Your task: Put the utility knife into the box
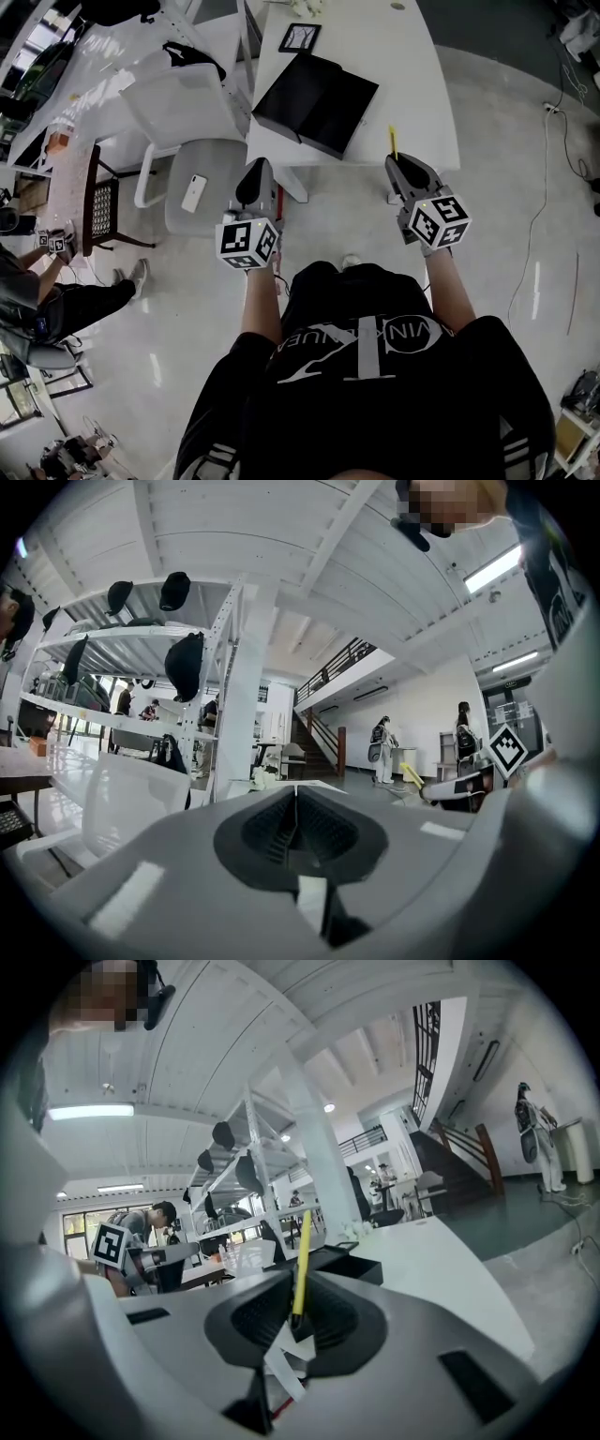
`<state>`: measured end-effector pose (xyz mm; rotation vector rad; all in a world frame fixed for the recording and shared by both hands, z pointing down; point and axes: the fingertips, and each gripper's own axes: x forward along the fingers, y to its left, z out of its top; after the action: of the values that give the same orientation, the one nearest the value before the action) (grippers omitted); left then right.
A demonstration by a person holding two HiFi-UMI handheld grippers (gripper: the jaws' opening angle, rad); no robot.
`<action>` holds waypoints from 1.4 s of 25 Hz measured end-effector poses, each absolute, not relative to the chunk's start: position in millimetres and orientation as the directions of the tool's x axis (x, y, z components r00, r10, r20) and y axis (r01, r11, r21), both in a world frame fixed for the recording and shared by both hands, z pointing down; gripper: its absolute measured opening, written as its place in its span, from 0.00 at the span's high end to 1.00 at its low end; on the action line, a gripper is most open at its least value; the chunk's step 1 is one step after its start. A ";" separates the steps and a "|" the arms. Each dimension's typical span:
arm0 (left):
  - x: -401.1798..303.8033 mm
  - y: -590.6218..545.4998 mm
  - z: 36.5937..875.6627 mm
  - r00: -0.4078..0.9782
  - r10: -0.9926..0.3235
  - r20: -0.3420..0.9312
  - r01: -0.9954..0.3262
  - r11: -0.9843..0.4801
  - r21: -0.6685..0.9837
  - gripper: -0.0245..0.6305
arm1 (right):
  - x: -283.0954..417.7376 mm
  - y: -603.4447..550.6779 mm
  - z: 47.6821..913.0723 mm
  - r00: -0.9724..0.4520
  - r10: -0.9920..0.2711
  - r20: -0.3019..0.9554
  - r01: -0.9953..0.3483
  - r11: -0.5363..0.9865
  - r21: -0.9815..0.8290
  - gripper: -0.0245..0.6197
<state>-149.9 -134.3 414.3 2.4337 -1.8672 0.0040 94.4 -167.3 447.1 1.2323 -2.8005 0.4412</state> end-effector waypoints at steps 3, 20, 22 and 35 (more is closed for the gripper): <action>-142.4 -144.3 407.7 0.278 -0.960 0.037 -0.960 -0.277 0.047 0.93 | 102.5 -174.2 447.9 -0.669 -0.725 0.162 -0.739 0.626 -0.250 0.88; -153.1 -212.7 416.9 0.355 -0.933 0.061 -0.935 -0.355 0.005 0.94 | 78.3 -230.9 465.8 -0.636 -0.739 0.223 -0.768 0.577 -0.276 0.88; -157.1 -230.6 414.2 0.371 -0.927 0.058 -0.928 -0.371 0.009 0.94 | 69.3 -242.6 466.4 -0.629 -0.739 0.242 -0.774 0.567 -0.282 0.88; -173.3 -307.7 419.0 0.454 -0.888 0.076 -0.891 -0.454 0.020 0.94 | 4.0 -292.1 510.2 -0.624 -0.569 0.536 -0.758 0.607 -0.238 0.88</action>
<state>-173.3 -307.7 419.0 2.6302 -1.6103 0.0838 4.0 -292.1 510.2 1.0593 -2.4271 0.6321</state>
